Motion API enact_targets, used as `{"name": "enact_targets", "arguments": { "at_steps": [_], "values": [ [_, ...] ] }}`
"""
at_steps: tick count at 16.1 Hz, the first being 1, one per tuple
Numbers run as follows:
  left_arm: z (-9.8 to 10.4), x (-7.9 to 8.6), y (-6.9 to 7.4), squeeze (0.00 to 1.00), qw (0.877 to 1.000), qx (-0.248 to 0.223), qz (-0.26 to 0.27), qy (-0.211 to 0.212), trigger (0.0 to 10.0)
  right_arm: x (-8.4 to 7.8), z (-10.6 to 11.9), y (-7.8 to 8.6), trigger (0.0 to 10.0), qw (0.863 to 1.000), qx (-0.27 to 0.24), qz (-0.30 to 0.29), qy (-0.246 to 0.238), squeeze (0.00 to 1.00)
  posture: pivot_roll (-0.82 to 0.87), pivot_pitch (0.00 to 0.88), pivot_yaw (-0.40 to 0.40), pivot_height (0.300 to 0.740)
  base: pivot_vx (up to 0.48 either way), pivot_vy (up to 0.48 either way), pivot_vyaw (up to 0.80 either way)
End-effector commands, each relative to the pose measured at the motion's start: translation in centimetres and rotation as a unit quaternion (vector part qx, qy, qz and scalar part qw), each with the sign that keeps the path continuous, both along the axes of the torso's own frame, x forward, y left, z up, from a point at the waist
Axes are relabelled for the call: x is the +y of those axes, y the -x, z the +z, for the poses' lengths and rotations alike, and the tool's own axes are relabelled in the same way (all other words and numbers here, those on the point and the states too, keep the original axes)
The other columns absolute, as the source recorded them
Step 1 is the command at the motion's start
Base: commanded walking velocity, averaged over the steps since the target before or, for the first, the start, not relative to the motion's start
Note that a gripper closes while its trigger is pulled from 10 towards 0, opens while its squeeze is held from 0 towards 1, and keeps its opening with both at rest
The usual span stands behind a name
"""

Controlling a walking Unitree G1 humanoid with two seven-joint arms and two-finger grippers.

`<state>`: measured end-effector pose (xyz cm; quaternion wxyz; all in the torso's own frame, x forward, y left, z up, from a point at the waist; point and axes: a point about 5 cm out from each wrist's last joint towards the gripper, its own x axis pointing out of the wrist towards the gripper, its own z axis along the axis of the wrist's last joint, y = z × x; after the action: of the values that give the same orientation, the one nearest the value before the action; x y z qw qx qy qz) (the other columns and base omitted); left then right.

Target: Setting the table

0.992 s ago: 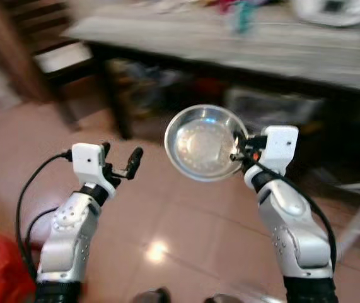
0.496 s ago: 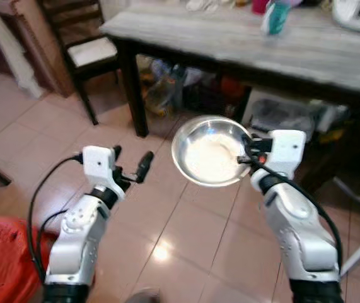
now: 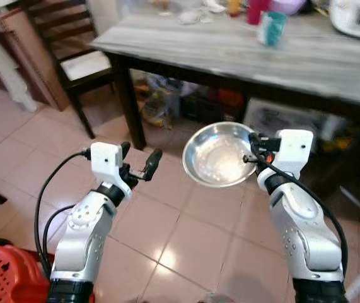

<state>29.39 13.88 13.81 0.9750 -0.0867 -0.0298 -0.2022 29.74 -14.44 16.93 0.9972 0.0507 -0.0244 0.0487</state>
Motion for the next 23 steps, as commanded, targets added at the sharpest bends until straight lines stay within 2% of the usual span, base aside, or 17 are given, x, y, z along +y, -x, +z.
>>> {"name": "enact_targets", "arguments": {
  "at_steps": [1,8,12,15,17,23],
  "values": [
    [-0.27,1.14,0.17,0.0,1.0,0.006,0.016,-0.008,10.0,1.08,0.69,0.06,10.0,1.0,-0.016,0.017,-0.007,0.0,-0.19,0.162,0.017,0.74,0.394,0.0,0.62],
    [-0.29,0.83,0.21,0.0,1.0,0.007,0.011,-0.008,10.0,0.98,0.75,0.07,10.0,1.0,-0.018,0.016,-0.008,0.0,-0.19,0.162,0.018,0.74,0.392,0.0,0.64],
    [-0.36,0.8,0.21,0.0,1.0,0.008,0.009,-0.011,10.0,0.98,0.58,0.03,10.0,1.0,-0.01,0.012,-0.02,0.0,-0.19,0.162,0.018,0.74,0.379,0.0,0.0],
    [-0.42,0.65,0.27,0.0,1.0,0.009,0.007,-0.012,10.0,0.96,0.57,0.0,10.0,1.0,-0.01,0.012,-0.023,0.0,-0.19,0.162,0.018,0.74,0.368,0.0,-0.8],
    [-0.5,0.62,0.31,0.0,1.0,0.011,0.008,-0.012,10.0,1.03,0.61,-0.02,10.0,1.0,-0.011,0.012,-0.022,0.0,-0.19,0.162,0.018,0.74,0.306,0.0,0.0],
    [-0.56,0.35,0.39,0.0,1.0,0.014,0.003,-0.004,10.0,1.11,0.68,-0.1,10.0,1.0,-0.013,0.008,-0.017,0.0,-0.19,0.161,0.017,0.74,0.084,0.0,0.0]
  ]
}}
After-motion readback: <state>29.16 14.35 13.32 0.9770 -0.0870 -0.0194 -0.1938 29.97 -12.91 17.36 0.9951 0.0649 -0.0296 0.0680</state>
